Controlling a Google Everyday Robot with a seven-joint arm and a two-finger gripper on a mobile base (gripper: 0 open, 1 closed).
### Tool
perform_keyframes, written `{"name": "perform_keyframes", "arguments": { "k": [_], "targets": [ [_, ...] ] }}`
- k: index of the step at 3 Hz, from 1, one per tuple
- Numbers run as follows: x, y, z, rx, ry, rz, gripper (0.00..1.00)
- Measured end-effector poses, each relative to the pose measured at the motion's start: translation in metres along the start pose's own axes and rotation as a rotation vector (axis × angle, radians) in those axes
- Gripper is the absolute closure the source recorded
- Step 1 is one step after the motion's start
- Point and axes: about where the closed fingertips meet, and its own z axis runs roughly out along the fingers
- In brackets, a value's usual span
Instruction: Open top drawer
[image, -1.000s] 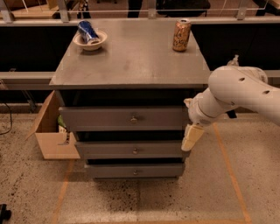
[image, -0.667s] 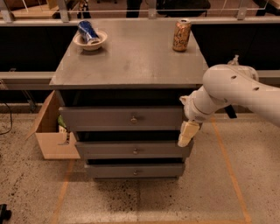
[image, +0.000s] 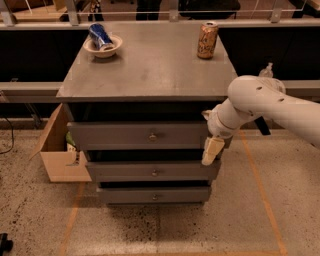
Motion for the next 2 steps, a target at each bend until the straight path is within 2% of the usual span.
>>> {"name": "perform_keyframes", "arguments": {
  "k": [2],
  "targets": [
    [-0.004,-0.023,0.024,-0.016,-0.004,-0.042,0.0]
  ]
}}
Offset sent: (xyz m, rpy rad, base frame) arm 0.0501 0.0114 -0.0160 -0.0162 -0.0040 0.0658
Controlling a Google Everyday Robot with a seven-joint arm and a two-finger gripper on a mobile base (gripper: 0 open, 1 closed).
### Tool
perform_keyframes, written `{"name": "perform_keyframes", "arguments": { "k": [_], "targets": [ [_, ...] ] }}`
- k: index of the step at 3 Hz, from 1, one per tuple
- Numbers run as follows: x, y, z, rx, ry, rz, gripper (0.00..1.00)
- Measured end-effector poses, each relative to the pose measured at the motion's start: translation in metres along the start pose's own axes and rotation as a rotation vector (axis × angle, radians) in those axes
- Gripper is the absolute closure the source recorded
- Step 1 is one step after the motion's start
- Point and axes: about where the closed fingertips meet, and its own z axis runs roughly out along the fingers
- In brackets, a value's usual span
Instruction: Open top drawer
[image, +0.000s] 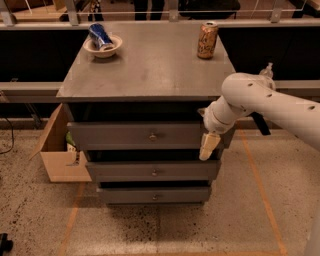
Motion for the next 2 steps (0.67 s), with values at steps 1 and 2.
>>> {"name": "perform_keyframes", "arguments": {
  "k": [1,2],
  "targets": [
    [-0.0013,-0.0092,0.0097,-0.007,0.002,-0.013,0.05],
    [-0.002,-0.0099,0.0164,-0.02,-0.002,-0.02,0.23]
  ]
}}
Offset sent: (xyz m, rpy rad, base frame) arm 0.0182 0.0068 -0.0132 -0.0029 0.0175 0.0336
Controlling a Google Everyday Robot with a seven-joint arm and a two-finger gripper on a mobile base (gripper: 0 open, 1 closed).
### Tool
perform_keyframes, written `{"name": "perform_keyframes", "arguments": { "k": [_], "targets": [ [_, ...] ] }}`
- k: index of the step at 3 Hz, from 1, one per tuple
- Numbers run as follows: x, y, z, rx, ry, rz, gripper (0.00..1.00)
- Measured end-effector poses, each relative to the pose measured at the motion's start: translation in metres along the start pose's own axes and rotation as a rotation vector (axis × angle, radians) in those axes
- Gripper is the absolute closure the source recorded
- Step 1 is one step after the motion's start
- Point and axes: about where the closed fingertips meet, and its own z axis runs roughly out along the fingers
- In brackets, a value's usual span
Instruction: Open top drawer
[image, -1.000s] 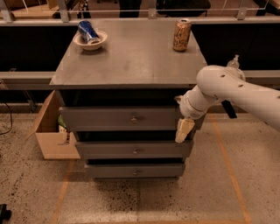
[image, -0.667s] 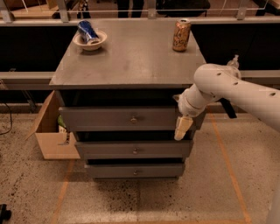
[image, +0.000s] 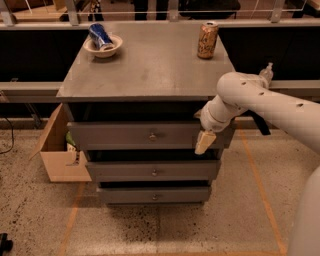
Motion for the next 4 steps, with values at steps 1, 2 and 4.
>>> {"name": "perform_keyframes", "arguments": {
  "k": [1,2,4],
  "targets": [
    [0.003,0.006,-0.001,-0.016,-0.006,0.008,0.46],
    [0.003,0.027,-0.02,-0.041,-0.021,0.034,0.7],
    [-0.002,0.068,-0.066,-0.088,-0.026,0.089,0.91]
  ]
}}
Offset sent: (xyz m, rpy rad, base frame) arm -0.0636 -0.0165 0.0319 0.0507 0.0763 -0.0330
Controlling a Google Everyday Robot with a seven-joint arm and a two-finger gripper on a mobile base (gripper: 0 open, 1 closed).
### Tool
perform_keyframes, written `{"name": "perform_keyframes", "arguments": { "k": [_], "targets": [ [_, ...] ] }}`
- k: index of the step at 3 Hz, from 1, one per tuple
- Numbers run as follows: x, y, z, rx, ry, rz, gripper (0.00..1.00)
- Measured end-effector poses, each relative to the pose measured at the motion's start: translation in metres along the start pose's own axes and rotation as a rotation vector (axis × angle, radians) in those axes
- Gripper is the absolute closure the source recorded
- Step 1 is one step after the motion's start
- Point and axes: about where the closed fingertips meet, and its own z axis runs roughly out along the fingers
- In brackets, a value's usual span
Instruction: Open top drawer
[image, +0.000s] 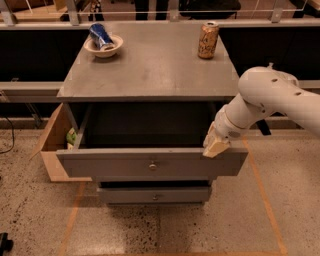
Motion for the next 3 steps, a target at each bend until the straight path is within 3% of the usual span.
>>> {"name": "perform_keyframes", "arguments": {
  "k": [1,2,3],
  "targets": [
    [0.0,0.0,0.0,0.0,0.0,0.0,0.68],
    [-0.017,0.012,-0.032,0.001,-0.018,0.006,0.69],
    [-0.032,0.012,-0.059,0.025,-0.024,-0.011,0.92]
  ]
}}
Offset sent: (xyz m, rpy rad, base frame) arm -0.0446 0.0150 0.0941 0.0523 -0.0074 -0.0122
